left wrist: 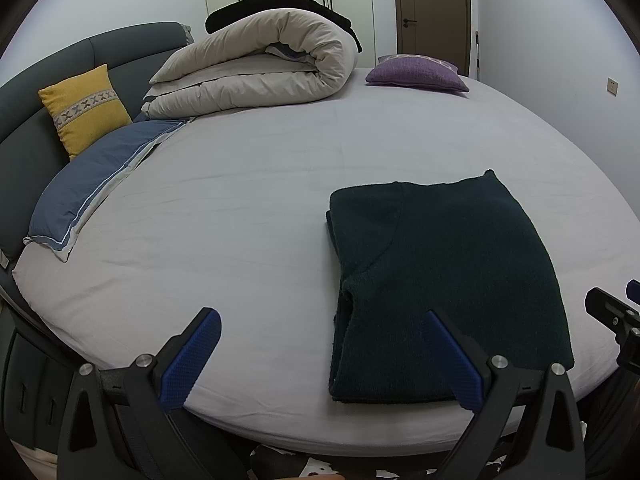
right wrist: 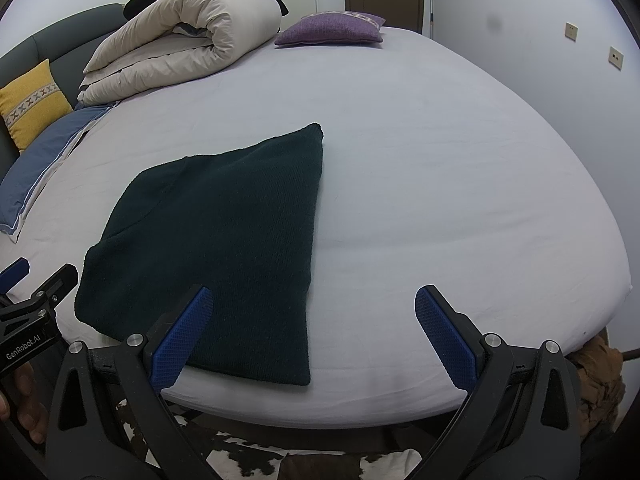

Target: Fold small clothes

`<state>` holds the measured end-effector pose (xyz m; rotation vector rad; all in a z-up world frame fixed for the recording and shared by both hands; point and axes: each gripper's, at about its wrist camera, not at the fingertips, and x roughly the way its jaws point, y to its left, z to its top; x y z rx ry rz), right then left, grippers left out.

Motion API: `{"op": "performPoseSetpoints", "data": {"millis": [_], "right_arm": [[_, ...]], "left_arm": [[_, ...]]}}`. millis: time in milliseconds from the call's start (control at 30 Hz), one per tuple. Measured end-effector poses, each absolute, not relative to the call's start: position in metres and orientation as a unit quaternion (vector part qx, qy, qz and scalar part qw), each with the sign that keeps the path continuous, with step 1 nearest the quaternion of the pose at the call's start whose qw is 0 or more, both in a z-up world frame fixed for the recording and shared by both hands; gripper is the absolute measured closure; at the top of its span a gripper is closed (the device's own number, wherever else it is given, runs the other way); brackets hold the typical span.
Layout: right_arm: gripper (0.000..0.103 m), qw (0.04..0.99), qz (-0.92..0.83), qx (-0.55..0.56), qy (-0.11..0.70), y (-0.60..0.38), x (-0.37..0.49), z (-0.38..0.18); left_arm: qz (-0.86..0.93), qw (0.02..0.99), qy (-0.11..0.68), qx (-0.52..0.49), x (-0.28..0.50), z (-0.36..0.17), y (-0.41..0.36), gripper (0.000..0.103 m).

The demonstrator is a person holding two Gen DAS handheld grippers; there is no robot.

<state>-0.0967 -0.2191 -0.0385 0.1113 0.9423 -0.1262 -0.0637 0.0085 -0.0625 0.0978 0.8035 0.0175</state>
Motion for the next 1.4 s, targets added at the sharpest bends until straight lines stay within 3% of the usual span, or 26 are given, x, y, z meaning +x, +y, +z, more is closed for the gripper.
{"op": "performPoseSetpoints", "data": {"millis": [1400], "right_arm": [[0.000,0.885,-0.052,0.052,0.459,-0.2216,-0.0950,-0.0456]], "left_arm": [[0.003,0.918,0.395,0.046,-0.0670,-0.0648,0.0096,0.000]]}}
